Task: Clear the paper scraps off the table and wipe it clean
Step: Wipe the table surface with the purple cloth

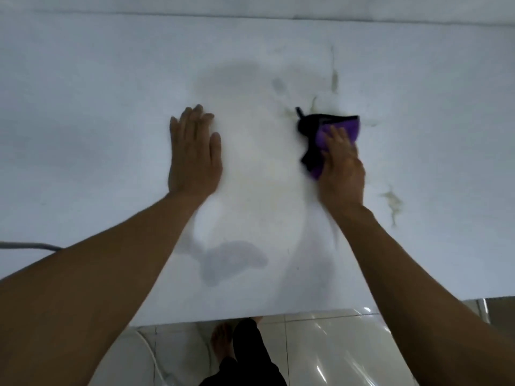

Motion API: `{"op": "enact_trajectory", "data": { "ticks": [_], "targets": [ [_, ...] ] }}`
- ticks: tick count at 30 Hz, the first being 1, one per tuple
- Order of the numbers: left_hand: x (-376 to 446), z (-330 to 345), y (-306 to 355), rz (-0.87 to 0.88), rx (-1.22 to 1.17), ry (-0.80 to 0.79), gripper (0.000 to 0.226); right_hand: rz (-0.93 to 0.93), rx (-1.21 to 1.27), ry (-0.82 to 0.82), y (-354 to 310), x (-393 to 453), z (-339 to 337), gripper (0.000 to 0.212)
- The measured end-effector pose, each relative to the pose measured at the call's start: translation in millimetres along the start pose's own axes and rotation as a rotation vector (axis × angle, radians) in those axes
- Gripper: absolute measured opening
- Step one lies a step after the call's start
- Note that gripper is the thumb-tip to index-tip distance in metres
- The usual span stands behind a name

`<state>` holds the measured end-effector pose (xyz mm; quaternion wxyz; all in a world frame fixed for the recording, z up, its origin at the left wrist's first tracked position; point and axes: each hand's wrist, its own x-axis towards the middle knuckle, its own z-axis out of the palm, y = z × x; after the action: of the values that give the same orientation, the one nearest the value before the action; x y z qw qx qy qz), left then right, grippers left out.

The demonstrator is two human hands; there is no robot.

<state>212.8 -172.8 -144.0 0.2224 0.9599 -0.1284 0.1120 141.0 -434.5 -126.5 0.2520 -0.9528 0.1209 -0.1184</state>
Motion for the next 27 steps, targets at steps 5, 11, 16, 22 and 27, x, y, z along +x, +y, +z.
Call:
{"op": "enact_trajectory", "data": {
  "ticks": [5,11,16,22,27],
  "targets": [
    [0.9,0.2,-0.6,0.020,-0.006,-0.005,0.039,-0.070,0.144,0.122,-82.7,-13.6,18.0,0.038],
    [1.4,-1.3,-1.7,-0.019,-0.076,0.006,0.046,-0.429,0.025,-0.201,-83.5,-9.5,53.6,0.045],
    [3.8,-4.2,2.2,-0.008,-0.012,-0.007,0.041,-0.036,-0.103,-0.090,-15.7,50.3,7.1,0.046],
    [2.3,-3.9,3.0,-0.008,-0.012,0.016,0.042,-0.249,-0.028,-0.075,-106.7,11.3,33.4,0.053],
    [3.0,-2.3,0.7,-0.054,0.010,-0.053,0.054,-0.426,-0.185,-0.331,-101.6,27.9,61.8,0.055]
  ]
}}
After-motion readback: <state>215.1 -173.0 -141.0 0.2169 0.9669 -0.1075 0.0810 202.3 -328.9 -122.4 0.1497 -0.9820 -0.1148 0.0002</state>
